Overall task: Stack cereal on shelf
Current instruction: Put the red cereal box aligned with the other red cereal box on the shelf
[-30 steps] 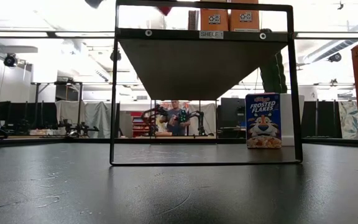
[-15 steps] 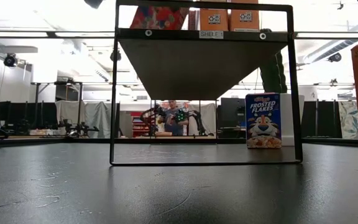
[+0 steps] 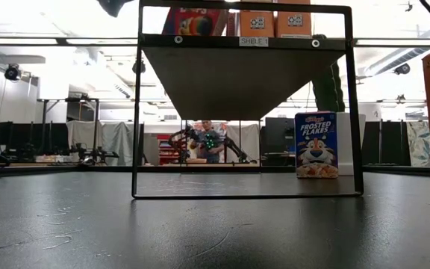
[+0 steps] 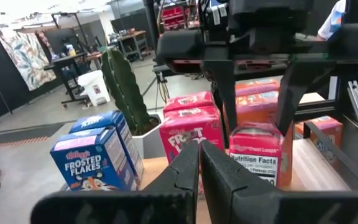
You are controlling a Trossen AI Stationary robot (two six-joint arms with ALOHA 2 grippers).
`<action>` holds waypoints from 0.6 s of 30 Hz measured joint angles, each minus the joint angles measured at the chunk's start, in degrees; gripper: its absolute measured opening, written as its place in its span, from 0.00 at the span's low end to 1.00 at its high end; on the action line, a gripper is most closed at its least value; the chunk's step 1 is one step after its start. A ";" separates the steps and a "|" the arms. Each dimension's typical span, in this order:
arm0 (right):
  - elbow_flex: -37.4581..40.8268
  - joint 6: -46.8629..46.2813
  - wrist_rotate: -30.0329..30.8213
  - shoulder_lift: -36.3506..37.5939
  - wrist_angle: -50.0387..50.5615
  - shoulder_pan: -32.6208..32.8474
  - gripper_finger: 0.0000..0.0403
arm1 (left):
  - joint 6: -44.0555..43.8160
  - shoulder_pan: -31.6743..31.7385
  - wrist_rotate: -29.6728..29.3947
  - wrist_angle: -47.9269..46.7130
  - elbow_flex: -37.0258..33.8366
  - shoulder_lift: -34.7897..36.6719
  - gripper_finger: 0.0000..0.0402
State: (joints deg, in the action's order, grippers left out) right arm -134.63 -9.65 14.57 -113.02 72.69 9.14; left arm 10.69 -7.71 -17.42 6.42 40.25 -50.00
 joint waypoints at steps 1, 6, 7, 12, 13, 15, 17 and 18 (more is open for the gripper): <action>0.00 -0.30 -0.02 -0.01 0.04 -0.25 0.41 | -0.21 -0.07 -0.01 -0.08 0.00 -0.06 0.00; 0.00 -0.87 0.00 -0.01 -0.01 -1.32 0.46 | -0.31 -0.67 0.07 -2.69 0.00 -0.20 0.00; 0.00 -0.87 0.00 -0.01 -0.03 -1.42 0.47 | -0.32 -0.86 0.61 -3.47 0.00 -0.20 0.00; 0.00 -0.94 -0.02 -0.01 -0.13 -1.96 0.49 | -0.61 -1.33 10.17 -8.83 0.00 -0.61 0.00; 0.00 -1.03 0.00 -0.01 -0.22 -1.99 0.49 | -0.75 -1.37 11.80 -9.66 -0.05 -0.99 0.00; 0.02 -1.28 0.00 -0.01 -0.91 -2.07 0.49 | -0.73 -1.39 13.07 -10.48 -0.43 -2.35 0.00; 0.00 -1.28 0.00 -0.01 -1.30 -2.06 0.49 | -0.41 -1.39 13.44 -10.24 -0.52 -4.19 0.00; 0.00 -1.28 -0.01 -0.01 -1.28 -2.07 0.49 | -0.06 -1.39 13.45 -9.77 -0.52 -5.12 0.00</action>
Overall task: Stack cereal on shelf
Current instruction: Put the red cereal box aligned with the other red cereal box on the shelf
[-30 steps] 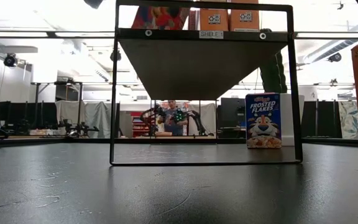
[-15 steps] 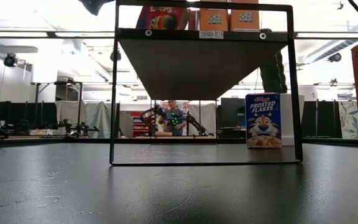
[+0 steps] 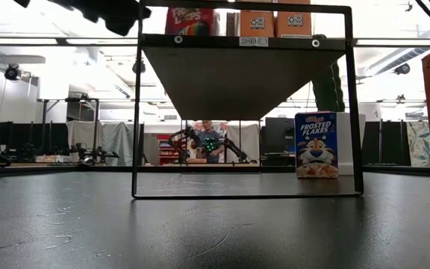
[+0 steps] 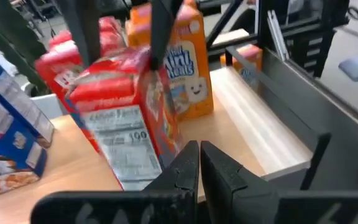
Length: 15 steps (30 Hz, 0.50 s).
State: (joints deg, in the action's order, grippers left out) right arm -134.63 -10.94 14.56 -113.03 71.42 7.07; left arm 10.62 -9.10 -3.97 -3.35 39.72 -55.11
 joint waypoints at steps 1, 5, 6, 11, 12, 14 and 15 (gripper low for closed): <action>0.00 0.00 0.01 0.00 -0.03 0.00 0.49 | 0.41 0.00 0.00 0.77 0.00 -0.92 0.00; -0.03 -0.14 0.01 0.00 -0.11 0.00 0.49 | 1.32 0.02 -0.02 4.07 0.00 -4.21 0.00; -0.05 -0.15 0.01 0.00 -0.12 0.00 0.49 | 1.34 0.02 -0.14 4.57 0.00 -4.73 0.00; -0.07 0.31 0.01 0.32 -0.11 0.00 0.49 | 1.09 0.02 -7.92 4.95 0.00 -5.82 0.00; -0.07 0.47 0.02 0.63 -0.13 0.00 0.49 | 1.06 0.02 -9.46 5.14 0.00 -5.92 0.00; -0.07 0.87 0.02 1.40 -0.13 0.00 0.49 | 1.11 0.07 -12.52 6.03 0.00 -6.04 0.00; -0.07 1.22 0.01 1.92 -0.09 0.00 0.49 | 1.14 0.09 -14.39 7.07 0.00 -6.16 0.00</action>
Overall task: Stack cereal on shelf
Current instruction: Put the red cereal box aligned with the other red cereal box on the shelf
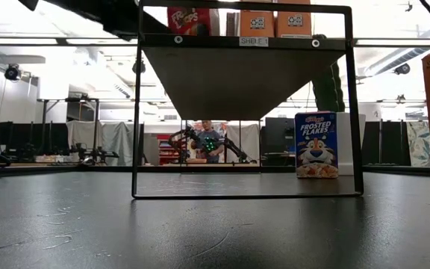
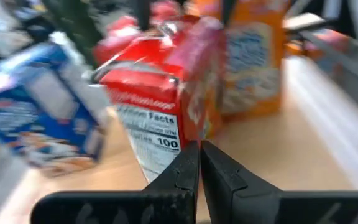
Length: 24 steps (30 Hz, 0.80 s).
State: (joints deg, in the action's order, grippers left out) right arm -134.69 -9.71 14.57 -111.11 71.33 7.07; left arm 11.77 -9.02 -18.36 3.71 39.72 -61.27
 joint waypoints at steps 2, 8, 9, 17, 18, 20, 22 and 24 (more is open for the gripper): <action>-0.02 0.41 0.00 1.11 -0.02 0.00 0.49 | 0.03 0.01 -4.16 1.93 0.00 -0.22 0.00; -0.03 0.65 0.00 5.26 0.60 0.17 0.49 | 0.32 0.02 -11.01 1.95 0.00 -0.18 0.00; -0.03 0.66 0.00 5.95 0.60 0.17 0.49 | 0.65 0.00 -10.99 1.87 0.00 -0.16 0.00; -0.04 0.79 0.02 9.74 1.97 0.15 0.49 | 2.55 0.05 -11.05 1.56 0.00 -0.11 0.00; -0.04 0.80 0.02 10.12 2.55 0.17 0.49 | 3.49 0.19 -11.09 1.57 0.00 -0.19 0.00; -0.04 0.94 0.02 10.81 3.53 0.17 0.47 | 5.68 0.57 -11.14 1.61 0.00 -0.22 0.00; -0.04 1.46 0.15 11.42 4.89 0.28 0.45 | 8.16 1.60 -11.22 2.36 0.00 -0.35 0.00; -0.04 1.94 0.62 11.77 6.13 0.47 0.42 | 10.09 2.84 -11.27 2.64 0.00 -0.39 0.00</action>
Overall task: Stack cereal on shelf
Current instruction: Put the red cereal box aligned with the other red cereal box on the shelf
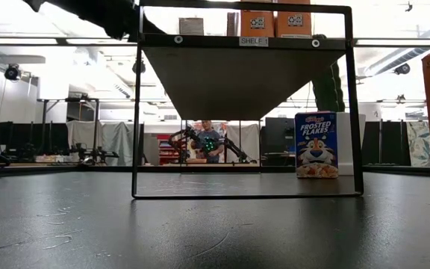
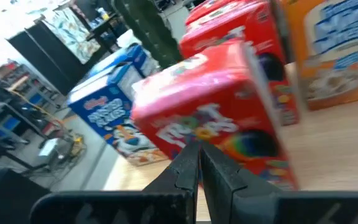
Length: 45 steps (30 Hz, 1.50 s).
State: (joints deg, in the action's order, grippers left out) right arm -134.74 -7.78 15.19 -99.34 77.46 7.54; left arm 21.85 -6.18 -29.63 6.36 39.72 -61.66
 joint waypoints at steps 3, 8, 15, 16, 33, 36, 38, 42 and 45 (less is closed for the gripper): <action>0.20 1.38 0.59 0.39 1.91 0.39 0.36 | 1.54 1.75 0.53 0.24 0.00 -0.01 0.00; 0.60 2.78 3.05 1.03 3.98 1.27 0.26 | 1.70 3.79 0.63 0.15 0.00 -0.03 0.00; 3.91 4.96 3.04 3.94 3.71 1.98 0.15 | 4.13 8.53 3.57 1.78 0.00 -1.34 0.00; 5.16 5.25 3.05 4.71 3.03 1.98 0.14 | 4.46 9.25 5.19 2.53 0.00 -1.92 0.00; 34.76 5.89 2.85 22.21 -16.74 1.96 0.11 | 7.69 12.47 10.68 9.62 0.00 -8.77 0.00; 37.62 5.87 2.86 24.45 -19.08 1.96 0.11 | 7.66 12.46 13.57 10.18 0.00 -8.84 0.00; 39.25 5.87 2.86 25.56 -20.78 1.96 0.11 | 7.69 12.46 14.05 10.30 0.00 -8.82 0.00; 41.72 5.87 2.85 26.96 -22.42 1.96 0.11 | 7.84 12.46 14.23 10.88 0.00 -8.77 0.00; 43.04 5.83 2.83 27.20 -23.01 1.96 0.11 | 7.93 12.46 14.69 10.82 0.00 -9.01 0.00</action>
State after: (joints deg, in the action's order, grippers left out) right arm -91.70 -1.95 18.02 -72.14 54.45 9.50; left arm 29.78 6.28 -14.93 17.17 39.72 -70.67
